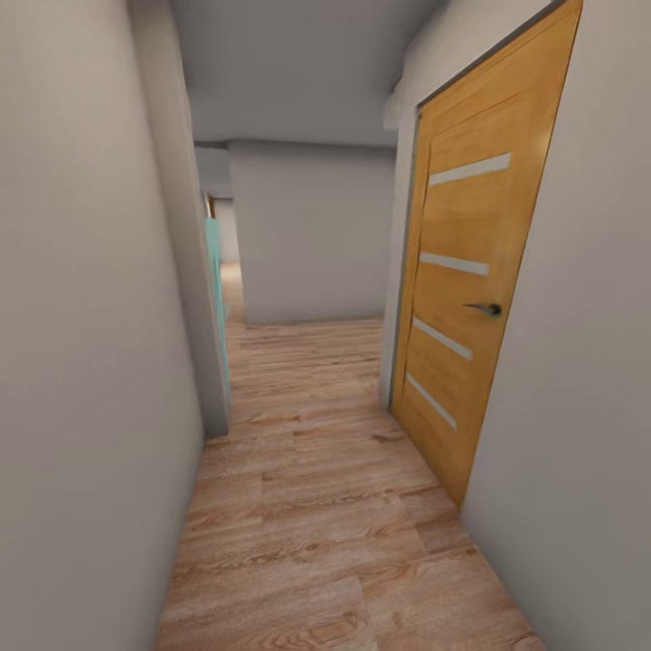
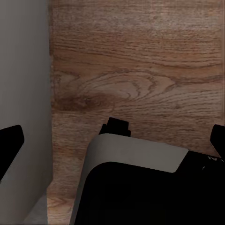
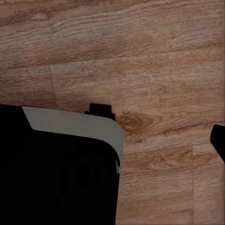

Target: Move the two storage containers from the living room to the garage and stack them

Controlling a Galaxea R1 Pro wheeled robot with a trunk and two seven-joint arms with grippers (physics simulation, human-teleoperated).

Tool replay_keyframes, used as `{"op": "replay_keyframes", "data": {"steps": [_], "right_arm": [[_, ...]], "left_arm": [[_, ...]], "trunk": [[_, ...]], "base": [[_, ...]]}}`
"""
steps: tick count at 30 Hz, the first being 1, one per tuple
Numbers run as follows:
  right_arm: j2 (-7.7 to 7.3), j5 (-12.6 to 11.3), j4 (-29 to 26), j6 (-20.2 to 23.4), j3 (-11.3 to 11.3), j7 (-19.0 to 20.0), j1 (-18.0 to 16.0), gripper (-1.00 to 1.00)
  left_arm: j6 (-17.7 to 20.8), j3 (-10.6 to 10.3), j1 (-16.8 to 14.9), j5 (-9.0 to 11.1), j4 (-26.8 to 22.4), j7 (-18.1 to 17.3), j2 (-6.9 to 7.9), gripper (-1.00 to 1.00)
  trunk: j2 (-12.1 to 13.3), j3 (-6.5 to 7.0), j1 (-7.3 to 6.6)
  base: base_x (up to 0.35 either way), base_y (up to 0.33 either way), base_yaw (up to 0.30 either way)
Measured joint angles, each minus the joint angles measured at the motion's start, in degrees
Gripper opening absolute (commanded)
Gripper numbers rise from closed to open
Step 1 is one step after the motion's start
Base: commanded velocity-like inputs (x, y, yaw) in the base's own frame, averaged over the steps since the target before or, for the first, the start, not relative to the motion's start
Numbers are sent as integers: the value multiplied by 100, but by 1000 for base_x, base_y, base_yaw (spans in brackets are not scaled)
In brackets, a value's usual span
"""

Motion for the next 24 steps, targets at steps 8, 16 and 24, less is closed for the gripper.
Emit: {"op": "replay_keyframes", "data": {"steps": [8,16,24], "right_arm": [[-2,-7,0,7,11,1,0,100],[-3,-15,0,15,12,1,0,100],[21,-32,0,6,-7,-1,0,100]], "left_arm": [[6,0,0,3,0,0,20,100],[10,0,0,3,0,0,24,100],[26,0,-1,2,0,0,26,100]], "trunk": [[0,0,0],[0,0,0],[0,0,0]], "base": [[322,-93,7],[322,-102,0],[322,-102,0]]}}
